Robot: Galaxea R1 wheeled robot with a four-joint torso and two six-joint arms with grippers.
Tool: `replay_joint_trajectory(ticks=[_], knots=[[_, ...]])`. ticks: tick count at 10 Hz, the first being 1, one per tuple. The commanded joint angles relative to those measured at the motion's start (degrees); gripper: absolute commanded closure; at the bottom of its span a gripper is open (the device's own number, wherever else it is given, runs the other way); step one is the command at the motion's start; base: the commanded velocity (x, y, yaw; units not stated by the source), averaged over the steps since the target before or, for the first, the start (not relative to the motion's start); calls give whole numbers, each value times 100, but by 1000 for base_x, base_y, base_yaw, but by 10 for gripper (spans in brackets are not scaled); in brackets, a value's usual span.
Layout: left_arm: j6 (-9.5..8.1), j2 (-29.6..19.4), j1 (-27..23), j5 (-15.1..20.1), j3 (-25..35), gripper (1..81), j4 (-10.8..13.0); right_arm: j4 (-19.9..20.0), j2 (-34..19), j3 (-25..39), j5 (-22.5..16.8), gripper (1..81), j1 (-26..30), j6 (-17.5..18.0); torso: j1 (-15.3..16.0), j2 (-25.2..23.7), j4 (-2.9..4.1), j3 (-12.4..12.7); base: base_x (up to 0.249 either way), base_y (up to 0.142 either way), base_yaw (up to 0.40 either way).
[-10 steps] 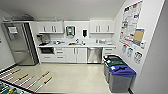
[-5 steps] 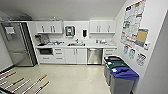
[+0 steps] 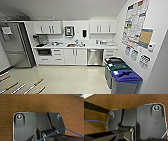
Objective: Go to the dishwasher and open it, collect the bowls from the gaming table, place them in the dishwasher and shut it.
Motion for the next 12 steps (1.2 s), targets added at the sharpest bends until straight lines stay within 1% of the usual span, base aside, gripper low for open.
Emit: replay_joint_trajectory(ticks=[1,12], knots=[[26,-93,-334,256,49,10,64,32,-66,26,-225,10,304,-19,0,0,0,0,179,0,0],[35,-48,-334,230,-21,10,64,32,-48,35,-208,10,339,-28,0,0,0,0,170,0,0]])
